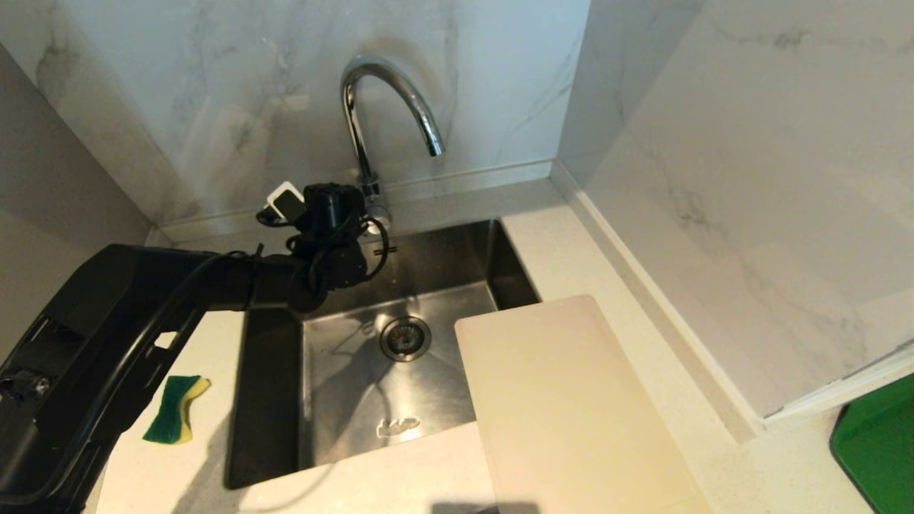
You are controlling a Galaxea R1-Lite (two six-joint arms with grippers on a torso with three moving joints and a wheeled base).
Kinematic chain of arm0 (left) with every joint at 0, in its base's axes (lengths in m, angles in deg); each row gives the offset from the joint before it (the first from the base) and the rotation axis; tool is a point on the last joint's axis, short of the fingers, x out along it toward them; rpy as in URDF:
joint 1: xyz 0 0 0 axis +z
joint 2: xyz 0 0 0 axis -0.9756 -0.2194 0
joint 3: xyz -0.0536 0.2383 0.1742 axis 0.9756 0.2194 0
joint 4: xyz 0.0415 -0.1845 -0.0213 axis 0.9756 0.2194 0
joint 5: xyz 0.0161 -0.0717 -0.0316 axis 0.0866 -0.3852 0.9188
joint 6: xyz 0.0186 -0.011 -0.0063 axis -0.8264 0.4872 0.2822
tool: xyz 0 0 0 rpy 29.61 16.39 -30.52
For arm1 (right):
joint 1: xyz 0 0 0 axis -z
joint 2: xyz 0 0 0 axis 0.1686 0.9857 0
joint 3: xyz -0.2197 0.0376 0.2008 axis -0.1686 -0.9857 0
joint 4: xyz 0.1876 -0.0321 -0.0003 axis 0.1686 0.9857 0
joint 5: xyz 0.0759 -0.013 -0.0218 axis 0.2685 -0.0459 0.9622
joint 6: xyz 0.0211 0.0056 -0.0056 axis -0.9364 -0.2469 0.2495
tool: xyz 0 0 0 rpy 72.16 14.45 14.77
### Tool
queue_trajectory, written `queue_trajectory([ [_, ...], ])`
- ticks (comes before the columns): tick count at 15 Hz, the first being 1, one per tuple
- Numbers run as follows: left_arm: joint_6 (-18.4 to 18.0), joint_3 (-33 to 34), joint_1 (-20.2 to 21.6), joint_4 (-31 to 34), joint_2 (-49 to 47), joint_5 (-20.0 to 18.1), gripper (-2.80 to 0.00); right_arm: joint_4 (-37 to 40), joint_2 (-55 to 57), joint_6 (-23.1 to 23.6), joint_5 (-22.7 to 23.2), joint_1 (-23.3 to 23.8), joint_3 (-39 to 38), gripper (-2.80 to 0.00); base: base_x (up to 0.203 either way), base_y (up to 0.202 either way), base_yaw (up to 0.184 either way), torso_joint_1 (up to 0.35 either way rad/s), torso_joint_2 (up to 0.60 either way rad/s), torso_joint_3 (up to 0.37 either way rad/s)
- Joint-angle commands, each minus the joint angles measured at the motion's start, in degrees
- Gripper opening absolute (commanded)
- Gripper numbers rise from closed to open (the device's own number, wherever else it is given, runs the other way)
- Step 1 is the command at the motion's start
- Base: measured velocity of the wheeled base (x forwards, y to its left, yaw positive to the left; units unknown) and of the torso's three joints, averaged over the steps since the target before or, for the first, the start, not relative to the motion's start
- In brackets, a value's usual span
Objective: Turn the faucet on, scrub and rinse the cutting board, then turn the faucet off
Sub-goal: Turn on the tap
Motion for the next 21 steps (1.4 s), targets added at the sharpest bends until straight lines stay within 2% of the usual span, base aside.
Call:
queue_trajectory([
  [1,0.27,0.1,-0.06,0.13,0.01,0.44,0.0,0.05,0.0,-0.01,0.01,0.0,0.0,-2.8,0.0,0.0,0.0,0.0,0.0,0.0],
  [4,0.42,0.27,-0.72,3.01,1.69,0.86,0.0,0.06,0.0,-0.01,0.01,0.0,0.0,-2.8,0.0,0.0,0.0,0.0,0.0,0.0],
  [6,1.74,0.27,-1.51,6.33,2.74,0.52,0.0,-0.02,0.0,-0.01,0.01,0.0,0.0,-2.8,0.0,0.0,0.0,0.0,0.0,0.0],
  [15,5.56,0.36,-1.63,13.15,3.85,-0.14,0.0,-0.02,0.0,-0.01,0.01,0.0,0.0,-2.8,0.0,0.0,0.0,0.0,0.0,0.0],
  [18,8.69,0.36,-1.57,17.24,4.21,-3.32,0.0,-0.02,0.0,-0.01,0.01,0.0,0.0,-2.8,0.0,0.0,0.0,0.0,0.0,0.0],
  [21,9.51,0.27,-1.36,17.47,4.23,-3.73,0.0,0.06,0.07,-0.01,0.01,0.0,0.0,-2.8,0.0,0.0,0.0,0.0,0.0,0.0],
])
